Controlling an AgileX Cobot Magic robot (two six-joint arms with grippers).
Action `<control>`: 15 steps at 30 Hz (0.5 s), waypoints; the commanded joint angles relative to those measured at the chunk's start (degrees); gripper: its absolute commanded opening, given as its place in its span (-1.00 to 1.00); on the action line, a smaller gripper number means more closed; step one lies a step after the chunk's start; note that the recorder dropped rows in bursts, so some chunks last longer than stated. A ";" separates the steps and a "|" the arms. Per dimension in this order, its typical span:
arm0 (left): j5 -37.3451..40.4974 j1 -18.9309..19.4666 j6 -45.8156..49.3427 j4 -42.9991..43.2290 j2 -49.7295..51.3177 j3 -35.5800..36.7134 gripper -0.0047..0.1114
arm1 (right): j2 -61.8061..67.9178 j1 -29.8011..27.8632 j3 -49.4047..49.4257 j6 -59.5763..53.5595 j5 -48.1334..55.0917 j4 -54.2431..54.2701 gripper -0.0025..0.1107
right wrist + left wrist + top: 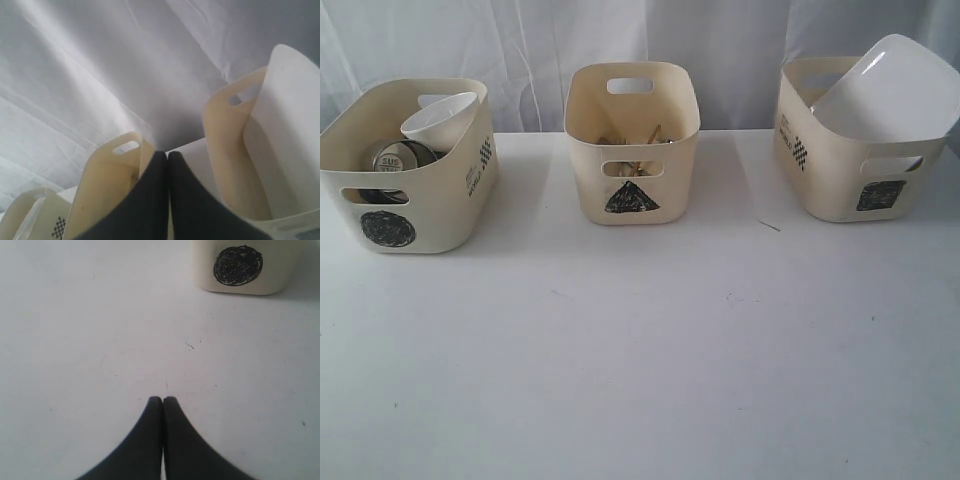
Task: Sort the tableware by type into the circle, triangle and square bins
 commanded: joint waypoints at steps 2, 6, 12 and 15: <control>-0.12 -0.40 -0.18 -0.12 -0.24 0.22 -0.92 | -20.72 7.83 13.92 -12.23 -4.40 -1.32 -0.96; -0.12 -0.40 -0.18 -0.12 -0.24 0.22 -0.92 | -34.08 10.13 22.25 -15.43 -6.17 -1.62 -0.96; -0.12 -0.40 -0.18 -0.12 -0.24 0.22 -0.92 | -47.23 10.13 29.07 -13.04 -8.91 -2.43 -0.96; -0.12 -0.40 -0.18 -0.12 -0.24 0.22 -0.92 | -51.70 12.11 29.84 -13.04 -13.97 -4.83 -0.96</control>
